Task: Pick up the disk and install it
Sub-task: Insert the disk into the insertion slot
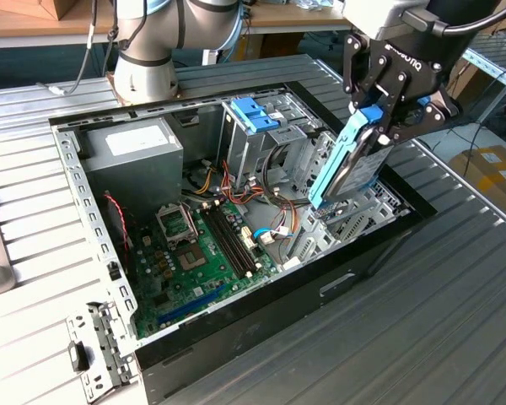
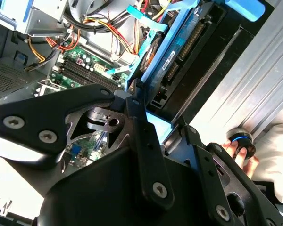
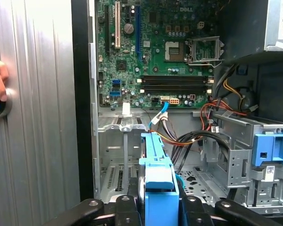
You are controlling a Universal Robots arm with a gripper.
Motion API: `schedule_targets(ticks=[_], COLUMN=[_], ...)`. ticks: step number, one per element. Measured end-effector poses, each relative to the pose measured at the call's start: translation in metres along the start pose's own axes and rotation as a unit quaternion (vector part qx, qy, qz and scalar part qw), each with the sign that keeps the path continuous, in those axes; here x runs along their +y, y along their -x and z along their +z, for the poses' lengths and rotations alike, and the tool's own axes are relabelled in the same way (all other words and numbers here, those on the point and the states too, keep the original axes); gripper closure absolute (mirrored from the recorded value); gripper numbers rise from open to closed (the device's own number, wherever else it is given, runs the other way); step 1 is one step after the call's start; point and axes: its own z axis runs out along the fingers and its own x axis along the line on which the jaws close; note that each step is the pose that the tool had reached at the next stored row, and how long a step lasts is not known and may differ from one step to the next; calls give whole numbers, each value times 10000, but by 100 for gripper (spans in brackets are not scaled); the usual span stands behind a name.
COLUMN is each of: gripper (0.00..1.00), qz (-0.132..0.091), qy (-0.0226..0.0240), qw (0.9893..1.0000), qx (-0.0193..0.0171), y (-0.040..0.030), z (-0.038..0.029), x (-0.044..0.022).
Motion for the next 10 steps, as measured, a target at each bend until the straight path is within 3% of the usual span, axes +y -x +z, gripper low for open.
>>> schedule_targets(ticks=[7,10], gripper=[63,63], qz=[219,427], qy=[-12,-23], qw=[9998,9991], qx=[29,59], y=[-62,-82], z=[19,40], x=[2,3])
